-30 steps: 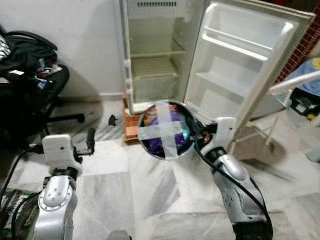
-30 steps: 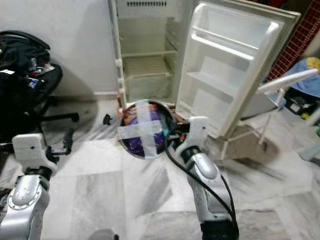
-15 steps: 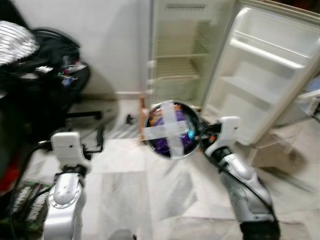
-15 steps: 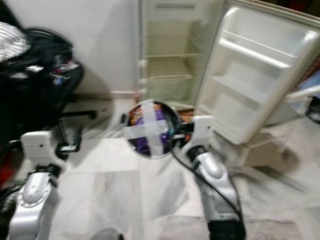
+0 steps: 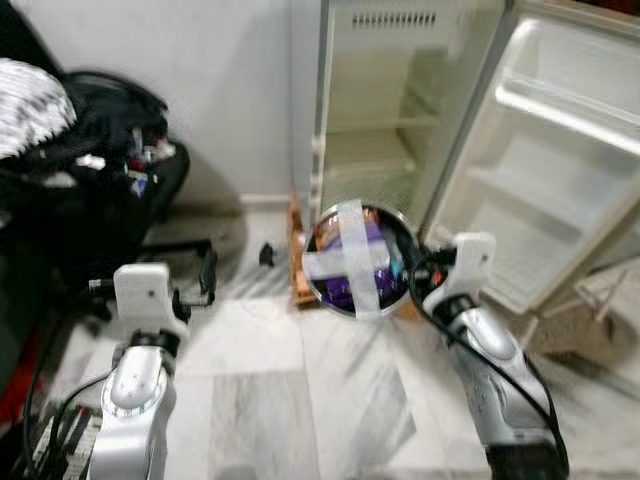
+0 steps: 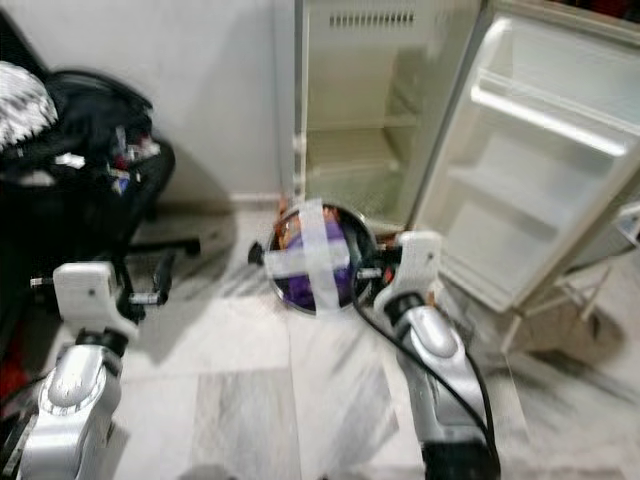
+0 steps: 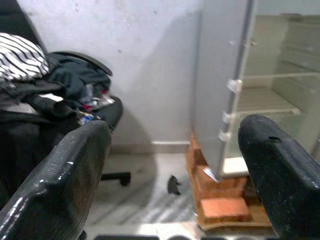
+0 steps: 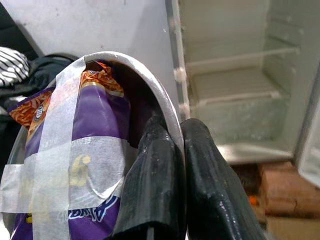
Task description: Restocking fridge
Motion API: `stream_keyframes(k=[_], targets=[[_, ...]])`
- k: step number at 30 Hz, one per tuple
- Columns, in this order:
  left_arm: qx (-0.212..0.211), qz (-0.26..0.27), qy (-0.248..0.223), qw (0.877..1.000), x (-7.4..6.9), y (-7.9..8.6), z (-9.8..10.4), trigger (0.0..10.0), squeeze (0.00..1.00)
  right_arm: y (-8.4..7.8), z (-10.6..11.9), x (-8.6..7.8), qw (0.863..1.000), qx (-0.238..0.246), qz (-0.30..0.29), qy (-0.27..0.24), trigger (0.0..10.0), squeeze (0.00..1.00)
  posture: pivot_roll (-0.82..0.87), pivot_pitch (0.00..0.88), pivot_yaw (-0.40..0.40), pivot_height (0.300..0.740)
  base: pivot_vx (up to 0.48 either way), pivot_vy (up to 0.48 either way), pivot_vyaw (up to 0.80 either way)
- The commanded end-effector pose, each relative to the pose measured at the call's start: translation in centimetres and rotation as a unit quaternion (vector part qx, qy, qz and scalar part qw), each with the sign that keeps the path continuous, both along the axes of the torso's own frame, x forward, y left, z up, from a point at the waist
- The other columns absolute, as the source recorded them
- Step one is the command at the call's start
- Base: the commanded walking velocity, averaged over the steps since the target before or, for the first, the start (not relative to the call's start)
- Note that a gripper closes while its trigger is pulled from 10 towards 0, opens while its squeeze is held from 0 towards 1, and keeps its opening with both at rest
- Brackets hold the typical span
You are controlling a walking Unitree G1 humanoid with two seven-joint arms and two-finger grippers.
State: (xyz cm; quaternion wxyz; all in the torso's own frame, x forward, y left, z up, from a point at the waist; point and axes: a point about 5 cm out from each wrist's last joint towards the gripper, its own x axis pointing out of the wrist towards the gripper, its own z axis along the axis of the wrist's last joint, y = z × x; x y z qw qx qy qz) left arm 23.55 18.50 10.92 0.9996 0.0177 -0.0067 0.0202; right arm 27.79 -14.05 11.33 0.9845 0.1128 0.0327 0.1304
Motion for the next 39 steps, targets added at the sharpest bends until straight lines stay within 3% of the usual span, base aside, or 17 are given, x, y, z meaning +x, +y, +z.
stream_keyframes(k=[1, 39], targets=[[0.008, -0.001, 0.003, 1.0, -0.1, 0.35, 0.02, 10.0, 0.0, 0.41, 1.13, 0.36, 1.0, 0.006, 0.002, -0.027, 10.0, 0.0, 0.1, 0.02, -0.045, 0.74, 0.48, 0.0, 0.0], [0.021, -0.003, 0.015, 1.0, 0.04, 0.06, -0.21, 10.0, 0.0, 0.56, 1.08, 0.68, 1.0, 0.003, -0.002, -0.03, 10.0, 0.0, 0.1, 0.014, -0.05, 0.74, 0.467, 0.0, 0.0]])
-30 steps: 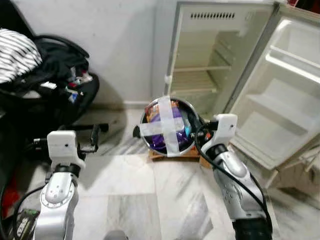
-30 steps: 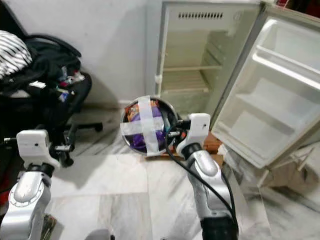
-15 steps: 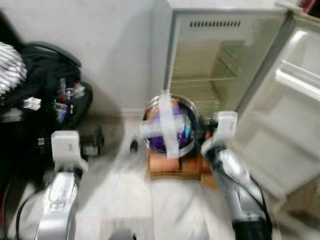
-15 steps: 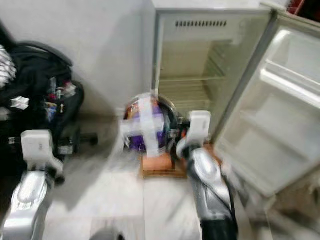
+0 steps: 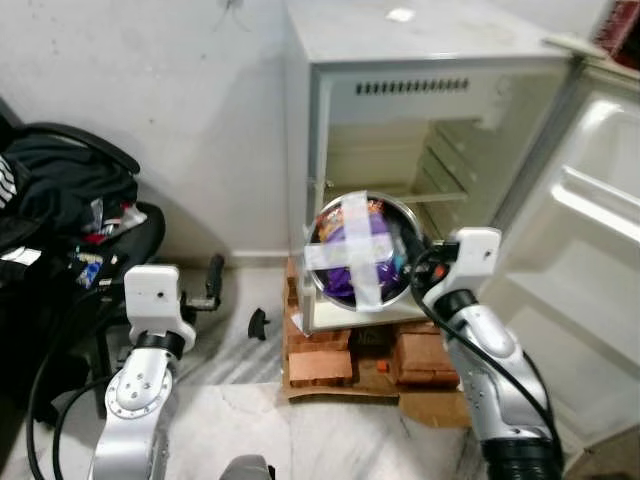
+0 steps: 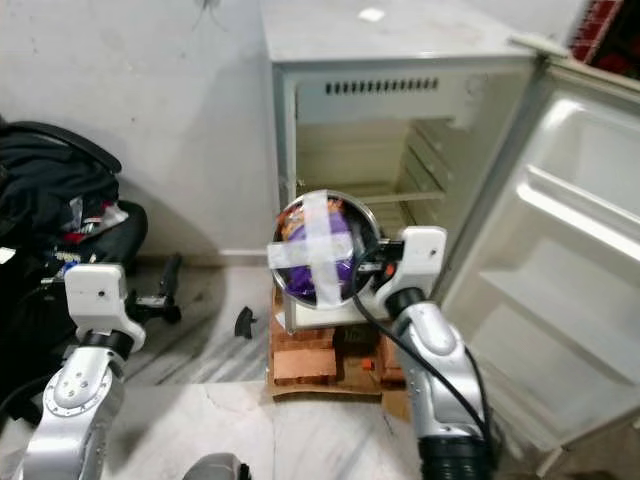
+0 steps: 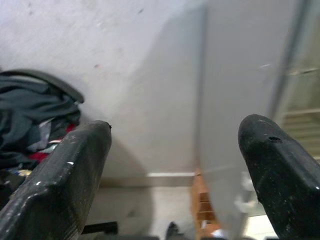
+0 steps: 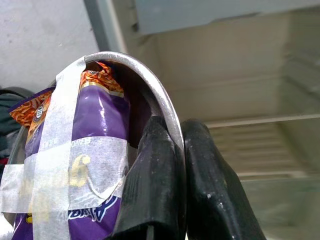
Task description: Restocking fridge
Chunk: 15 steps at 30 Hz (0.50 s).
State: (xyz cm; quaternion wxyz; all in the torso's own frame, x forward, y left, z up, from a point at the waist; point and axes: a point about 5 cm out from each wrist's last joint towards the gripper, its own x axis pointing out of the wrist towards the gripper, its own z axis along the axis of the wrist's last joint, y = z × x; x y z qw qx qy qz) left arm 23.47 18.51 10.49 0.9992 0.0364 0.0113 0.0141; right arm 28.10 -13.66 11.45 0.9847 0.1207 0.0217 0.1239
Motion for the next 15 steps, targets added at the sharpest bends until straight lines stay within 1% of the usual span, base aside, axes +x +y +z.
stream_keyframes(k=[1, 11, 15], targets=[[0.004, 0.003, -0.003, 1.0, 0.11, 0.06, 0.2, 10.0, 0.0, 0.17, 0.98, 0.39, 1.0, -0.006, 0.005, -0.021, 10.0, 0.0, 0.1, 0.014, -0.05, 0.74, 0.461, 0.0, 0.0], [0.002, 0.006, 0.006, 1.0, -0.04, 0.06, -0.14, 10.0, 0.0, 0.13, 0.93, 0.36, 1.0, -0.008, 0.002, -0.021, 10.0, 0.0, 0.1, 0.018, -0.049, 0.74, 0.44, 0.0, 0.0], [-0.008, 0.011, 0.014, 1.0, -0.33, -0.02, -0.38, 10.0, 0.0, 0.13, 0.84, 0.34, 1.0, -0.008, 0.001, -0.019, 10.0, 0.0, 0.11, 0.021, -0.05, 0.74, 0.0, 0.0, 0.0]])
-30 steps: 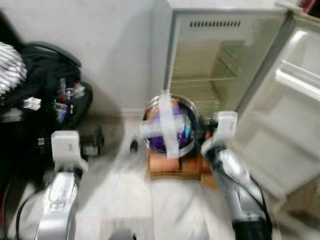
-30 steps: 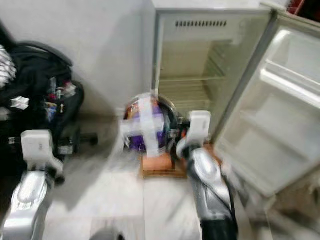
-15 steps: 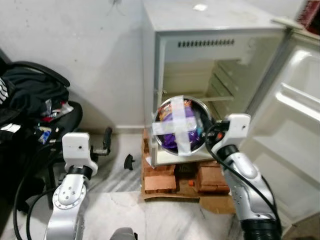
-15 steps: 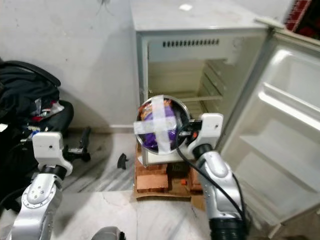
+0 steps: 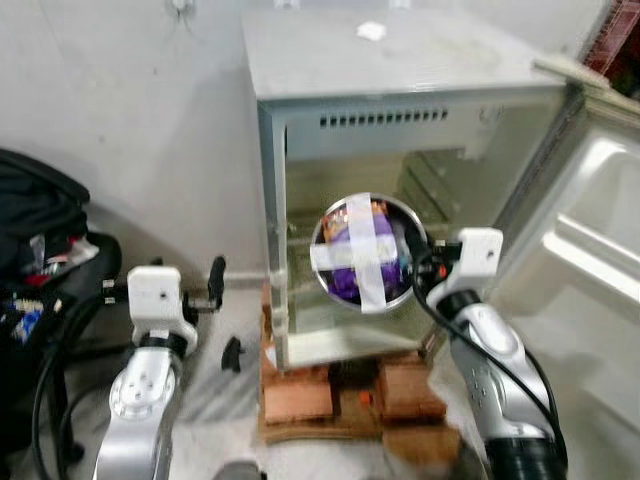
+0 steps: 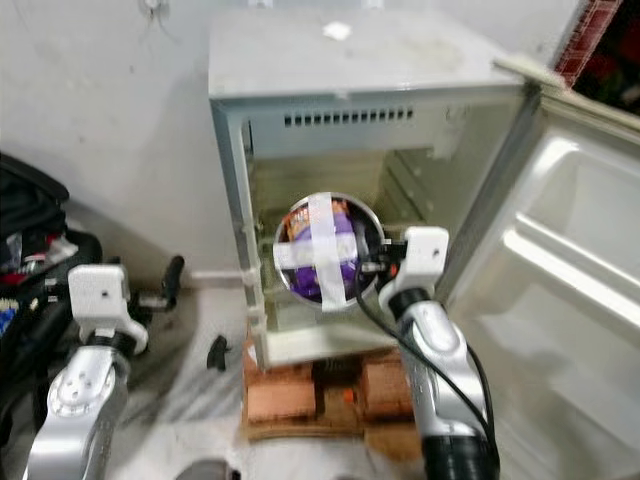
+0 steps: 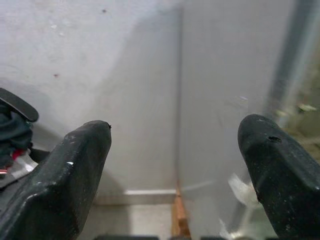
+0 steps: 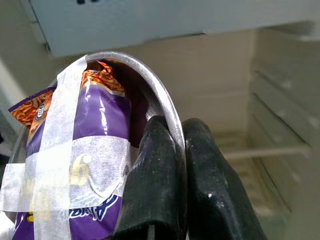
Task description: Restocking fridge
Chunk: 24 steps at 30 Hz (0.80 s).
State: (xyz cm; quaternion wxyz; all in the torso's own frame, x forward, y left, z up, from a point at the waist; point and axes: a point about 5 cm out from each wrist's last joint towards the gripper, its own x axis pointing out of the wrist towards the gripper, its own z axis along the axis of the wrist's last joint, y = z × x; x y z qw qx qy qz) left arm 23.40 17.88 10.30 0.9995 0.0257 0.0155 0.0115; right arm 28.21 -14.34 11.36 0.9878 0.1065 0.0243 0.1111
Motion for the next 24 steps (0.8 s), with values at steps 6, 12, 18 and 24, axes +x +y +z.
stream_keyframes(k=[6, 12, 18, 24], targets=[[0.001, 0.016, 0.009, 1.0, -0.54, 0.68, -0.1, 10.0, 0.0, 0.83, 0.75, 0.39, 1.0, 0.0, 0.01, -0.017, 10.0, 0.0, 0.12, 0.029, -0.055, 0.74, 0.0, 0.0, 0.0], [0.003, 0.018, 0.011, 1.0, -0.96, 0.97, -0.12, 10.0, 0.0, 0.65, 0.49, 0.69, 1.0, -0.002, -0.001, -0.008, 10.0, 0.0, 0.13, 0.032, -0.056, 0.74, 0.0, -0.071, 0.0], [0.002, 0.016, 0.011, 1.0, -0.86, 0.92, -0.04, 10.0, 0.0, 0.59, 0.52, 0.72, 1.0, 0.0, -0.003, -0.009, 10.0, 0.0, 0.12, 0.032, -0.053, 0.74, 0.0, -0.479, 0.0], [0.001, 0.021, 0.013, 1.0, -0.89, 0.89, -0.08, 10.0, 0.0, 0.47, 0.38, 0.71, 1.0, 0.002, -0.003, -0.005, 10.0, 0.0, 0.12, 0.037, -0.051, 0.74, 0.0, -0.356, 0.0]])
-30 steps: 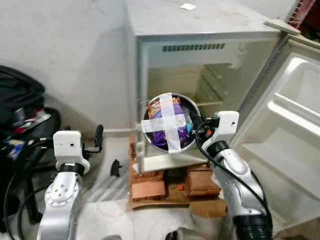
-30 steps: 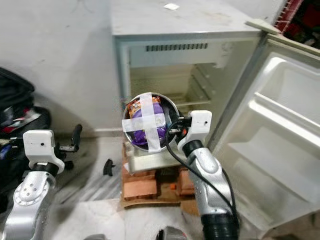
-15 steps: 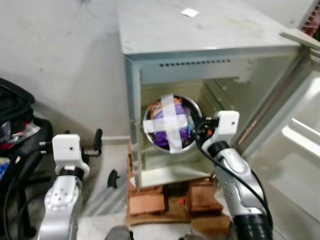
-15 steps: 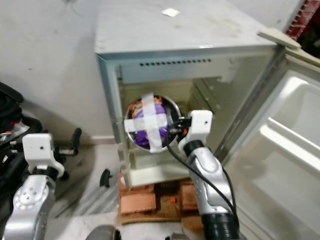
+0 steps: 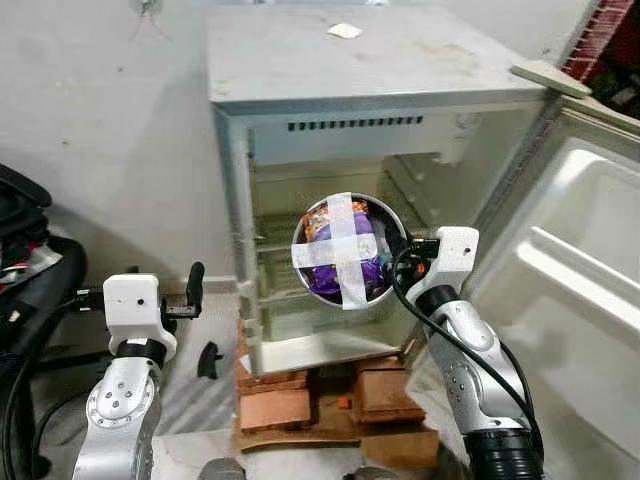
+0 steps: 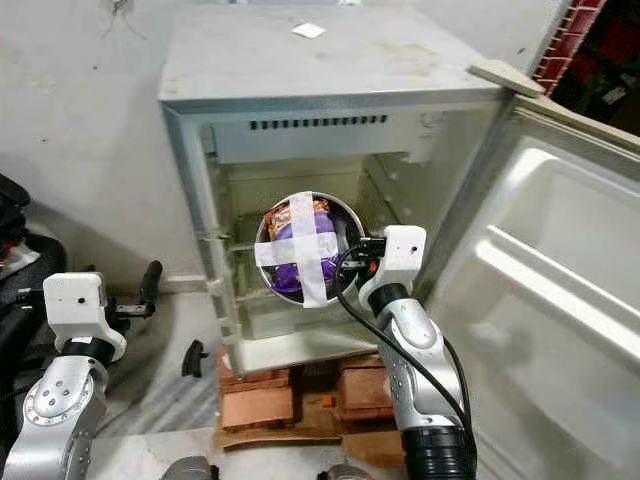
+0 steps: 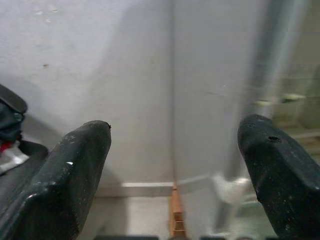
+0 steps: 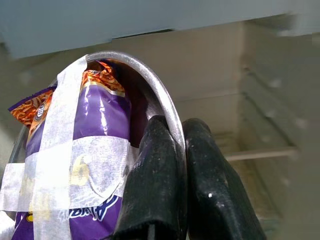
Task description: Restocking fridge
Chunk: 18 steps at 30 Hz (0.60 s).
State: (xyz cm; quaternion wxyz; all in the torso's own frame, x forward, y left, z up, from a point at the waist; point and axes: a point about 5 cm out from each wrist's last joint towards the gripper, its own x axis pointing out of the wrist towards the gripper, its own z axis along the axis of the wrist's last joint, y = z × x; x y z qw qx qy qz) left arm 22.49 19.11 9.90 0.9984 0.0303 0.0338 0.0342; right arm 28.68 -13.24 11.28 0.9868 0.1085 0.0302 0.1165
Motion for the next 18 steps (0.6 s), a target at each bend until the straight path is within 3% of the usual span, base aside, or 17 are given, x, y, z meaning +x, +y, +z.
stream_keyframes(k=[1, 9, 18], targets=[[-0.004, 0.002, -0.006, 1.0, -0.02, -0.28, 0.33, 10.0, 0.0, -0.56, 0.39, 0.21, 1.0, 0.002, -0.006, -0.008, 10.0, 0.0, 0.12, 0.037, -0.052, 0.74, 0.0, 0.0, 0.0], [-0.007, 0.016, -0.006, 1.0, -0.08, -0.02, 0.35, 10.0, 0.0, 0.05, 0.57, 0.23, 1.0, 0.001, 0.023, -0.015, 10.0, 0.0, 0.13, 0.04, -0.055, 0.74, 0.0, 0.0, 0.0], [-0.011, 0.022, 0.0, 1.0, -0.12, 0.06, 0.25, 10.0, 0.0, 0.0, 0.61, 0.23, 1.0, 0.005, 0.025, -0.014, 10.0, 0.0, 0.12, 0.039, -0.055, 0.74, 0.0, 0.0, 0.6]])
